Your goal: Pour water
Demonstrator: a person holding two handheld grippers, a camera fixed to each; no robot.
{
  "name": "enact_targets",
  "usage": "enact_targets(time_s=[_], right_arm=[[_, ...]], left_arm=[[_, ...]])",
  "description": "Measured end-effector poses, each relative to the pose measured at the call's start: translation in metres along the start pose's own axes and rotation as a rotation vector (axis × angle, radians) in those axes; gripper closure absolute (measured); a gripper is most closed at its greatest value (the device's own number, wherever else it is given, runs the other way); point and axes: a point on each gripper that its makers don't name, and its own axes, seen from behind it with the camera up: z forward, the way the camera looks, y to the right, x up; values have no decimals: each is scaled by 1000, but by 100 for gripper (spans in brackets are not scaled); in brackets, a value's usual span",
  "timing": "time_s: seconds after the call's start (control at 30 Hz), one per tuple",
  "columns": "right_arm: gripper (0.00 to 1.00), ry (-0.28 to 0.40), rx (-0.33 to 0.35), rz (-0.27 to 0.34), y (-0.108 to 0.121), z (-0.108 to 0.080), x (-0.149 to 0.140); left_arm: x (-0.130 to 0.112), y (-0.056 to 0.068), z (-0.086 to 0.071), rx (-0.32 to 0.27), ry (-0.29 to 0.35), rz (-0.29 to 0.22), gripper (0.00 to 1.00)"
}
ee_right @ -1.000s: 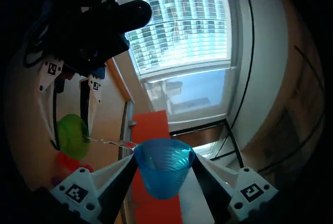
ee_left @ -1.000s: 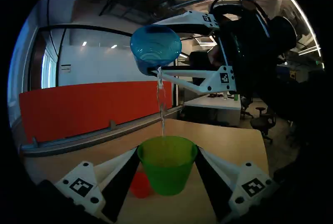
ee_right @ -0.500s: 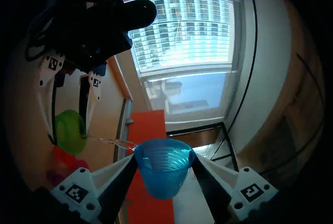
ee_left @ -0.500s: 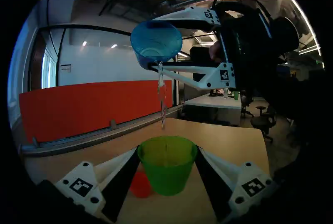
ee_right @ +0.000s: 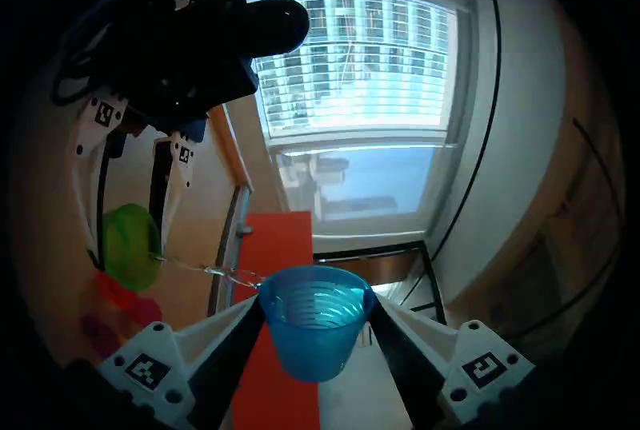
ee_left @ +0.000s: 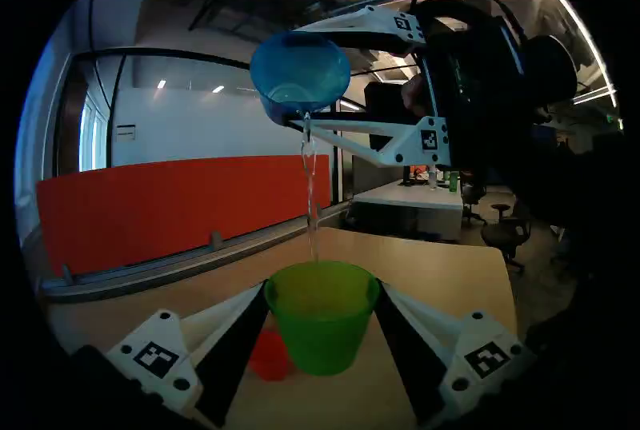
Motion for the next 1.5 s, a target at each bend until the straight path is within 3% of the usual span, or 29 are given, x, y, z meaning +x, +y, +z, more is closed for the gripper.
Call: enact_targets(time_s=[1.5], right_arm=[[9, 26, -29, -183, 15, -1, 28]], left_arm=[[5, -5, 2, 3, 11, -6, 12]])
